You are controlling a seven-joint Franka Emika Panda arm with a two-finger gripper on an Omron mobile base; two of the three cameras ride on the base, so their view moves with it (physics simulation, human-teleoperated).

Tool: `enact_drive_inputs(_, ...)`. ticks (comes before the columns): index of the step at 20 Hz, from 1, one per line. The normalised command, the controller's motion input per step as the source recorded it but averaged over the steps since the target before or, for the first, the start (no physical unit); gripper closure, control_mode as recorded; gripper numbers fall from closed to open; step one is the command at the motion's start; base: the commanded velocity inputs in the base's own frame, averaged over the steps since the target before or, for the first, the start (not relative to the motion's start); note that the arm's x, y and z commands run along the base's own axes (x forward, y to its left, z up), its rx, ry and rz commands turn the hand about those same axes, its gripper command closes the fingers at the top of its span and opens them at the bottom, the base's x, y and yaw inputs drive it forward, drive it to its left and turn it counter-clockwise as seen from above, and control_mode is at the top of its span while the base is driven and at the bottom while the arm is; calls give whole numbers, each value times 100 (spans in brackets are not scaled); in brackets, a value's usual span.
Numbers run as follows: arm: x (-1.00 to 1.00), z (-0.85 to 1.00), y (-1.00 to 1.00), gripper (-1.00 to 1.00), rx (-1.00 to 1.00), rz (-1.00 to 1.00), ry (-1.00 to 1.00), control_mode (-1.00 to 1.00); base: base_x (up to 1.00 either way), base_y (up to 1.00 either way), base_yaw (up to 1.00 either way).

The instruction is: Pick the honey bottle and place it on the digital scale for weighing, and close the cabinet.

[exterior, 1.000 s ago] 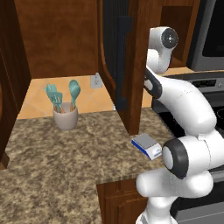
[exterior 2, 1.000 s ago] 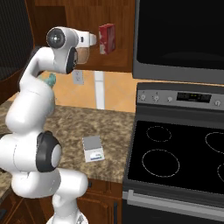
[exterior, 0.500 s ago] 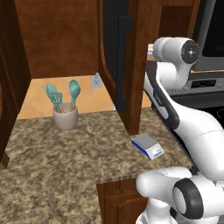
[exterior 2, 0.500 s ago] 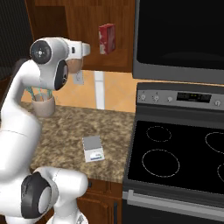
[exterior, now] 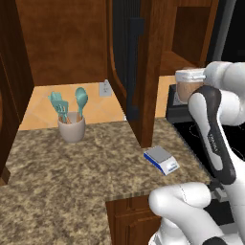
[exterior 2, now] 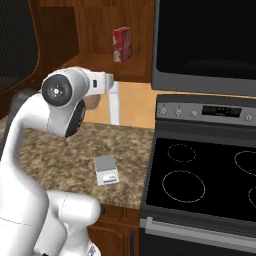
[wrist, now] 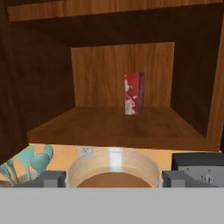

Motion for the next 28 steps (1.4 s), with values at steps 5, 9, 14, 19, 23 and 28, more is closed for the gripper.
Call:
enact_drive_inputs(5, -47, -74, -57, 100, 1, 31, 9, -100, 0, 0, 0)
enact_drive_inputs(9, -19, -71, -49, 100, 2, 34, 10, -100, 0, 0, 0)
enact_drive_inputs(14, 32, -91, -4, 100, 0, 31, 8, -100, 0, 0, 0)
enact_drive_inputs(19, 67, -76, 0, 100, 1, 35, 0, -100, 0, 0, 0)
enact_drive_inputs(23, 82, -48, 0, 100, 8, 40, 0, -100, 0, 0, 0)
enact_drive_inputs(28, 68, -52, 1, 100, 0, 32, -1, -100, 0, 0, 0)
